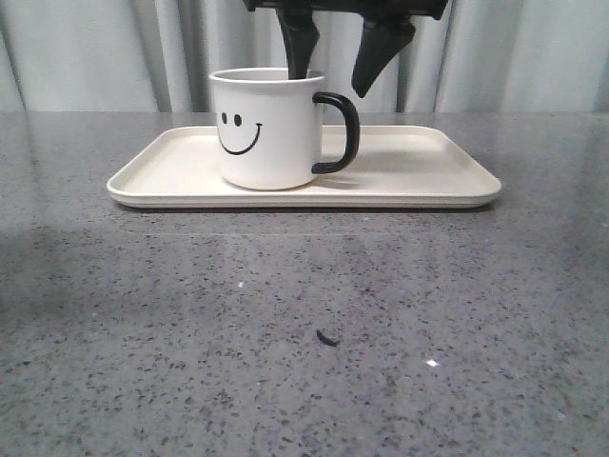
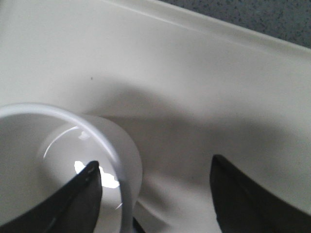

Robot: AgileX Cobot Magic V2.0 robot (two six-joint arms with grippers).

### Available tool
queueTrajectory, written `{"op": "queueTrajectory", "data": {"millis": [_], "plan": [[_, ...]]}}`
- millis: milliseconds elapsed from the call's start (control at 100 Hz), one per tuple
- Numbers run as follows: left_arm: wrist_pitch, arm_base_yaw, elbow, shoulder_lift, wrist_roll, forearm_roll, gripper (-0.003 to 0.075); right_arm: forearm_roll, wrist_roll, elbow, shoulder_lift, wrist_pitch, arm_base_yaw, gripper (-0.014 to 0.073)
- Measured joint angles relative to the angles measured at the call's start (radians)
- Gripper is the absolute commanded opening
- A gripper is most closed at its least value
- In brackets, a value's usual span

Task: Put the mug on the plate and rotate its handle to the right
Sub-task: 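Lower the right gripper into the mug and grip its rim, then rotate the mug on the tray with the right gripper, turning the handle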

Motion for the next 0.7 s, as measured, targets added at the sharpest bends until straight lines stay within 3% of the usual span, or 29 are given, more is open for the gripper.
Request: {"op": "queueTrajectory", "data": {"millis": [120, 400, 700], "plan": [[0.000, 0.000, 0.000, 0.000, 0.000, 0.004, 0.0188, 0.000, 0.002, -0.002, 0.011, 0.000, -0.005, 0.0309], [0.000, 0.000, 0.000, 0.000, 0.000, 0.007, 0.0188, 0.004, 0.004, -0.007, 0.013, 0.000, -0.005, -0.0073], [0.000, 0.000, 0.000, 0.000, 0.000, 0.008, 0.0188, 0.014, -0.015, -0.022, 0.015, 0.008, -0.005, -0.0069]]}}
